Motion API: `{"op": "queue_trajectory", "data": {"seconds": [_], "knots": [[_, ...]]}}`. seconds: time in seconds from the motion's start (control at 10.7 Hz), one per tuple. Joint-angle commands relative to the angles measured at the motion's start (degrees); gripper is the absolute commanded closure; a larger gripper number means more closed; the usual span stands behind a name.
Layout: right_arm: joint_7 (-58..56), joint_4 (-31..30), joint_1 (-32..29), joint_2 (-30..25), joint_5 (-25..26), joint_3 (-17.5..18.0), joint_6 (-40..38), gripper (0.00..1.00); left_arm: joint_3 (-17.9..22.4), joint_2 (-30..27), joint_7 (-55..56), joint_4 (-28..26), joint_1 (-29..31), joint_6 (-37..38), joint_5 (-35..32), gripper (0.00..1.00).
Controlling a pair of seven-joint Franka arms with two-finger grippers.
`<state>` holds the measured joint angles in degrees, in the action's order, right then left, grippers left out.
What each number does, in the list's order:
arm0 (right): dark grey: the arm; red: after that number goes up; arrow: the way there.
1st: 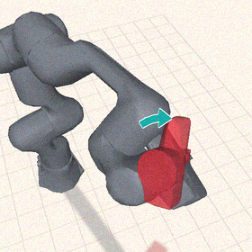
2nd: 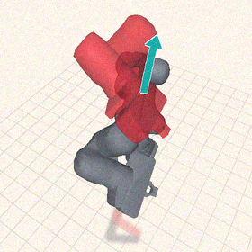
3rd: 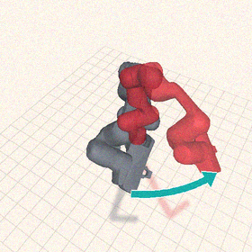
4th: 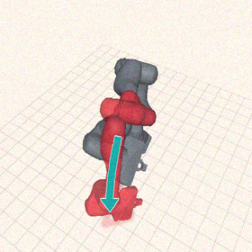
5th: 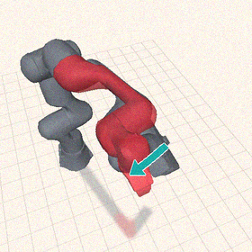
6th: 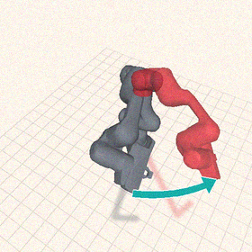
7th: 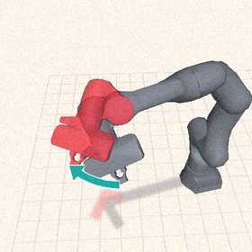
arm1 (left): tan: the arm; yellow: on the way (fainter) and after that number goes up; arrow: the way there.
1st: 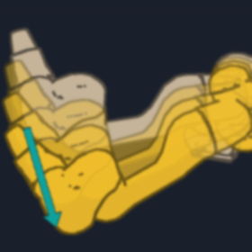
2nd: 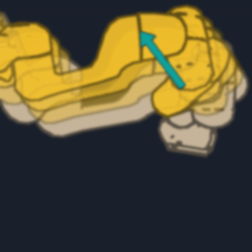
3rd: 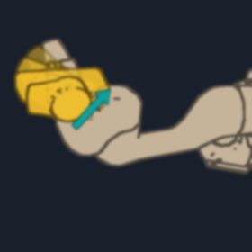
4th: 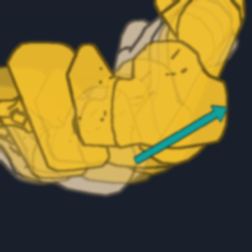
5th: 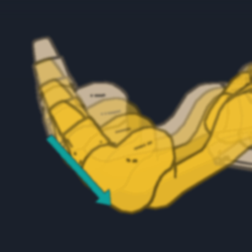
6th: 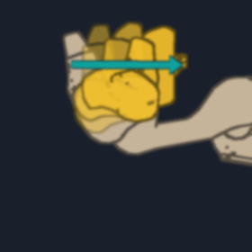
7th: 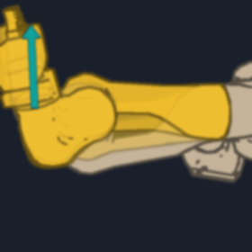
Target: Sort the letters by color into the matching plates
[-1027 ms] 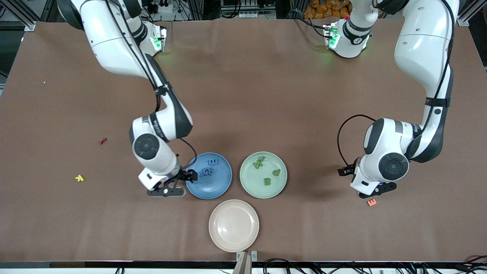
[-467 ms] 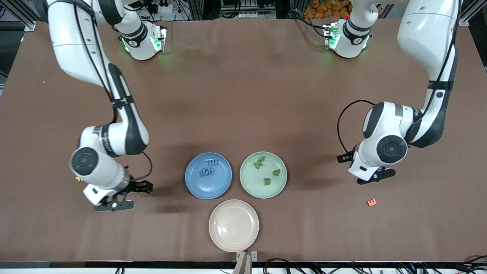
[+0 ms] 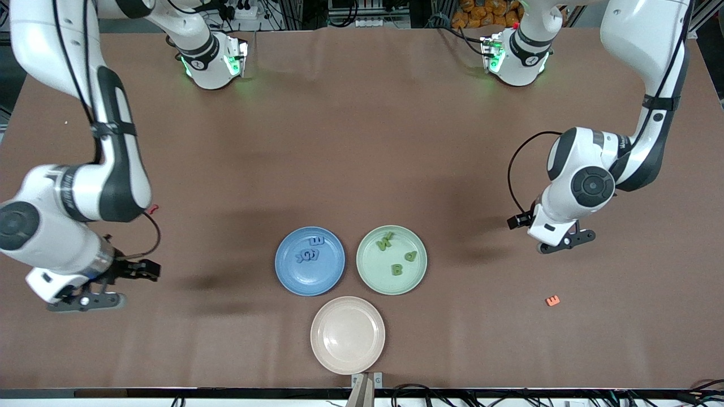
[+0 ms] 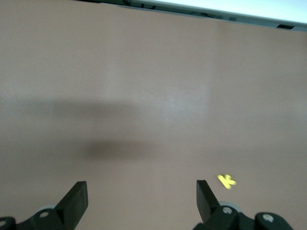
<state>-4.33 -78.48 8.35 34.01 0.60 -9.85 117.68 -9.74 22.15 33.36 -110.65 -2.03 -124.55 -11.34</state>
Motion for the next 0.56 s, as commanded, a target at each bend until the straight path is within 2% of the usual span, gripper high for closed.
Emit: {"op": "queue_trajectory", "data": {"seconds": [0.0,0.47], "knots": [[-2.4,-1.9,-2.5,-9.2,1.8,1.0,-8.3,0.0,-1.0,-7.2,-0.6,-8.0,0.7,-1.9,1.1,0.0],[2.7,-2.0,-2.6,-22.8,1.8,1.5,-23.0,0.0,-1.1,-13.5,-2.8,-16.1,2.4,-6.7,3.3,0.0]]}}
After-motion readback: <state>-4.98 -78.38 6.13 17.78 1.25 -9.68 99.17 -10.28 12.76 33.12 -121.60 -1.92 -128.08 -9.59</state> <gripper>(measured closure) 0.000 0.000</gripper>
